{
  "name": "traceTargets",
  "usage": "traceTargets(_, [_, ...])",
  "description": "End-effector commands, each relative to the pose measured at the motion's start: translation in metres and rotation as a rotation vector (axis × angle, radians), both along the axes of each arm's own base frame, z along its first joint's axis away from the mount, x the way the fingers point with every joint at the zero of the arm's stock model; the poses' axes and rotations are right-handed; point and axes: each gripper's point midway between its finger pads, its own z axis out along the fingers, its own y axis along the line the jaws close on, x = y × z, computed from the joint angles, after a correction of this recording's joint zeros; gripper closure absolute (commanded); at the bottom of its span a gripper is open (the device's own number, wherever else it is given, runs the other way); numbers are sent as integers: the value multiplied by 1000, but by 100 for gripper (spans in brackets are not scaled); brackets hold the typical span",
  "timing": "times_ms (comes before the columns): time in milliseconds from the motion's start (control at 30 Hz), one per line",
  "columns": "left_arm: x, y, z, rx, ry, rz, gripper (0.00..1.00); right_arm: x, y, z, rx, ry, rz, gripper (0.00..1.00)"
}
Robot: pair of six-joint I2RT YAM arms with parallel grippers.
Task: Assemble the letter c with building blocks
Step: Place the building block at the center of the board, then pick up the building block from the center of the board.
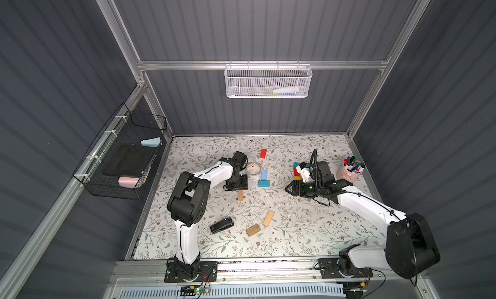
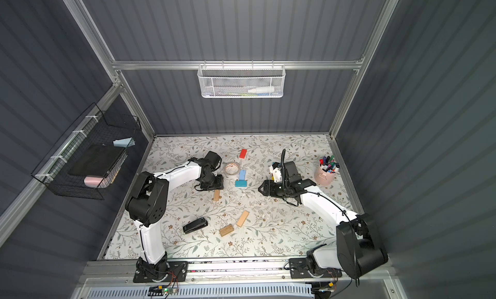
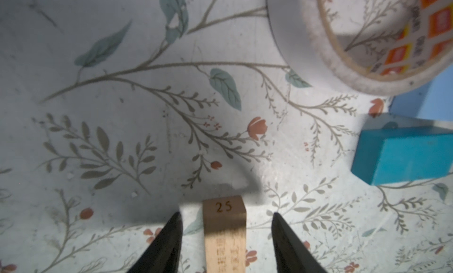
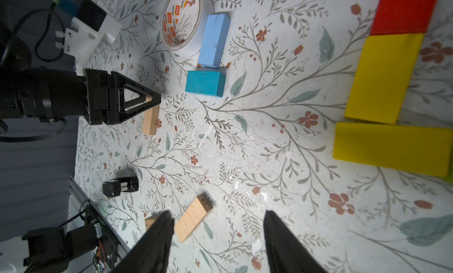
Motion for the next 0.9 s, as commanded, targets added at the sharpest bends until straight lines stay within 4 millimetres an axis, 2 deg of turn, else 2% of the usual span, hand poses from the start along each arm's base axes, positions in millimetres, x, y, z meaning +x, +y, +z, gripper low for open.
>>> traceTargets(0, [-1, 0, 37, -39, -47, -5, 41, 10, 12, 8, 12, -25, -27, 42])
traceTargets(167, [-20, 7, 50, -61, -57, 1, 41, 19, 29, 6, -39, -27, -43, 41])
traceTargets(400, [-56, 18, 49, -98, -42, 17, 41, 36, 47, -17, -180, -4, -114, 22])
traceTargets(500, [-67, 21, 53, -117, -44, 17, 40, 43, 57, -27, -226, 8, -117, 17])
traceTargets(700, [-80, 28, 57, -146, -56, 29, 38, 54, 77, -47, -308, 19, -126, 14])
traceTargets(867, [-92, 24, 53, -205, -24, 14, 37, 61, 91, -59, -357, 24, -141, 13])
